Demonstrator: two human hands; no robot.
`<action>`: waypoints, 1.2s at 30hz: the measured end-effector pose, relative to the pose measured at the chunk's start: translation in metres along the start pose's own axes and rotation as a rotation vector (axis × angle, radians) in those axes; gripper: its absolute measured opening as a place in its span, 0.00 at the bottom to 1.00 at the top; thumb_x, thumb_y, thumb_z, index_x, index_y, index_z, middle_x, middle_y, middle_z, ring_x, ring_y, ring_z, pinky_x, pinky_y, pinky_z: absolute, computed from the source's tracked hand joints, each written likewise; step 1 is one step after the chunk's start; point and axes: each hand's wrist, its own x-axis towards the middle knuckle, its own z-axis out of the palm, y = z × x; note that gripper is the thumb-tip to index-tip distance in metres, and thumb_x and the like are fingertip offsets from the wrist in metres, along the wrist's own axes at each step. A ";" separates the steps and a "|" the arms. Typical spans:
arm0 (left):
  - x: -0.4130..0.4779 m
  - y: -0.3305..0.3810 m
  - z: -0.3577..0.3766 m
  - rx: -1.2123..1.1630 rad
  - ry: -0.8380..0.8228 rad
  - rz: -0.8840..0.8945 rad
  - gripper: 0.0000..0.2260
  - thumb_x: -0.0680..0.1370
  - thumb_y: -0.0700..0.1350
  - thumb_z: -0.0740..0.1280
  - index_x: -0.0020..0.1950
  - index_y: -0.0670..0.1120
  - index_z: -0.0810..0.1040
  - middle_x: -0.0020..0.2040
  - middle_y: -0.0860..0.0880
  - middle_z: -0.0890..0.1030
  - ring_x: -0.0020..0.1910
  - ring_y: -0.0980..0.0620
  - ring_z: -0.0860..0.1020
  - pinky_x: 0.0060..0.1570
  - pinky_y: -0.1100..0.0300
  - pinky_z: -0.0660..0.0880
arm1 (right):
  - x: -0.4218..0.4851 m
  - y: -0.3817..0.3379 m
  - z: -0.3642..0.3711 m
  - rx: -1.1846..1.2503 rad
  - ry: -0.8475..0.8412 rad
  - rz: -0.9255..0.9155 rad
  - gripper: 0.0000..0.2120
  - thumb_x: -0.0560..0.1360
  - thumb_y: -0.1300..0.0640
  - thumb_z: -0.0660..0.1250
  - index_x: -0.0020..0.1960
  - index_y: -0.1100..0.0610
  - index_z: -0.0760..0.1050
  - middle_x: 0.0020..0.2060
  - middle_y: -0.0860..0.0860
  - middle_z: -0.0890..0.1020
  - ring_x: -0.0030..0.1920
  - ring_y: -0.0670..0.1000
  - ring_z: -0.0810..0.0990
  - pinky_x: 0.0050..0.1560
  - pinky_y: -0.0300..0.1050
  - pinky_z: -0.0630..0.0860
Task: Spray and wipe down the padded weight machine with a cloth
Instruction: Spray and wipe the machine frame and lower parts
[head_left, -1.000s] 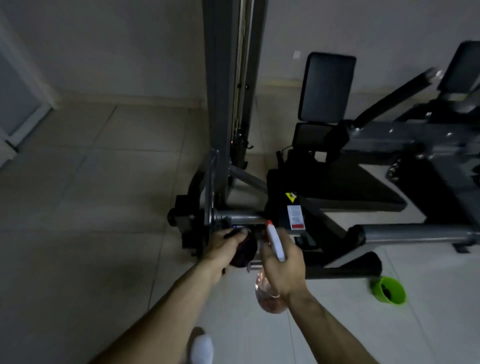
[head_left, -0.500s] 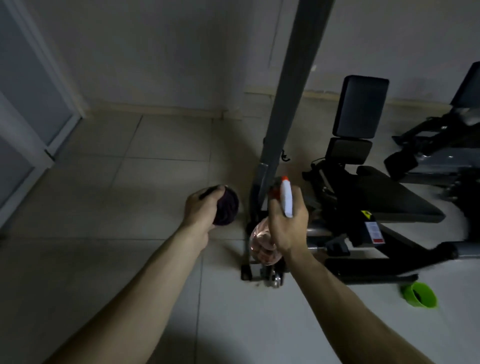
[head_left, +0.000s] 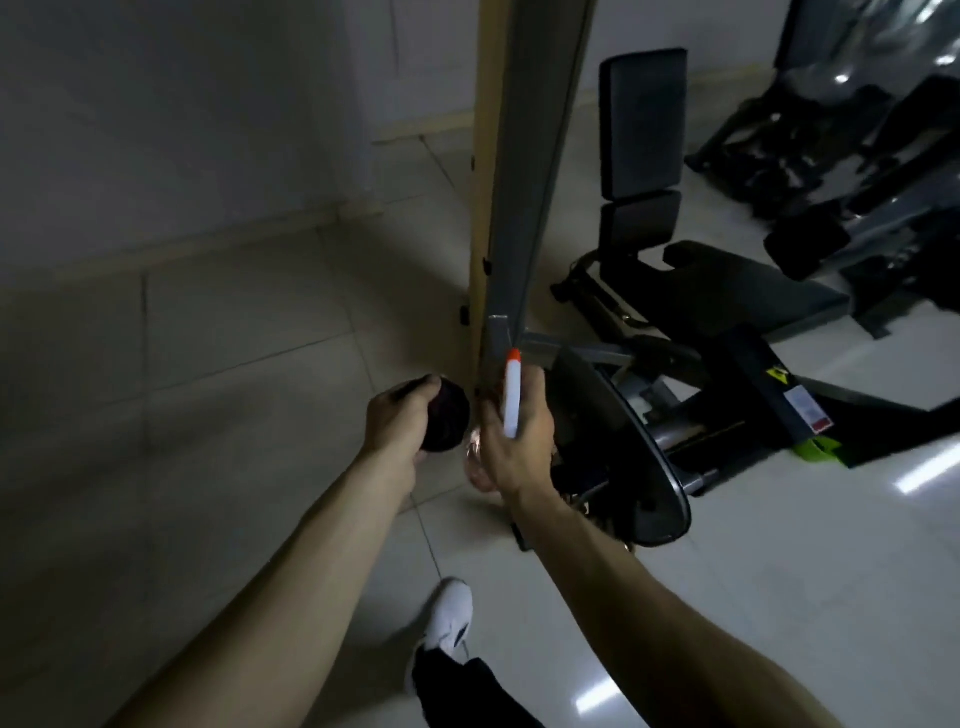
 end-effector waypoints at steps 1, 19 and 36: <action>0.018 0.012 0.009 0.030 -0.022 -0.010 0.03 0.78 0.51 0.73 0.48 0.53 0.82 0.53 0.47 0.83 0.57 0.44 0.80 0.59 0.48 0.80 | 0.015 0.004 0.008 -0.002 0.027 0.021 0.13 0.79 0.55 0.68 0.60 0.45 0.69 0.45 0.46 0.79 0.45 0.50 0.81 0.48 0.62 0.82; 0.136 0.016 0.115 0.639 -0.763 -0.090 0.05 0.80 0.45 0.71 0.55 0.48 0.82 0.50 0.45 0.84 0.50 0.44 0.83 0.50 0.51 0.81 | 0.026 0.054 0.082 -0.061 0.873 0.487 0.15 0.78 0.41 0.62 0.61 0.47 0.72 0.52 0.46 0.79 0.52 0.47 0.80 0.53 0.54 0.81; 0.197 -0.038 0.089 0.910 -0.989 -0.061 0.07 0.79 0.47 0.72 0.56 0.49 0.85 0.50 0.48 0.84 0.53 0.46 0.83 0.61 0.44 0.80 | -0.028 0.111 0.197 0.058 1.335 0.971 0.14 0.78 0.39 0.63 0.39 0.46 0.73 0.34 0.48 0.80 0.34 0.50 0.83 0.38 0.59 0.83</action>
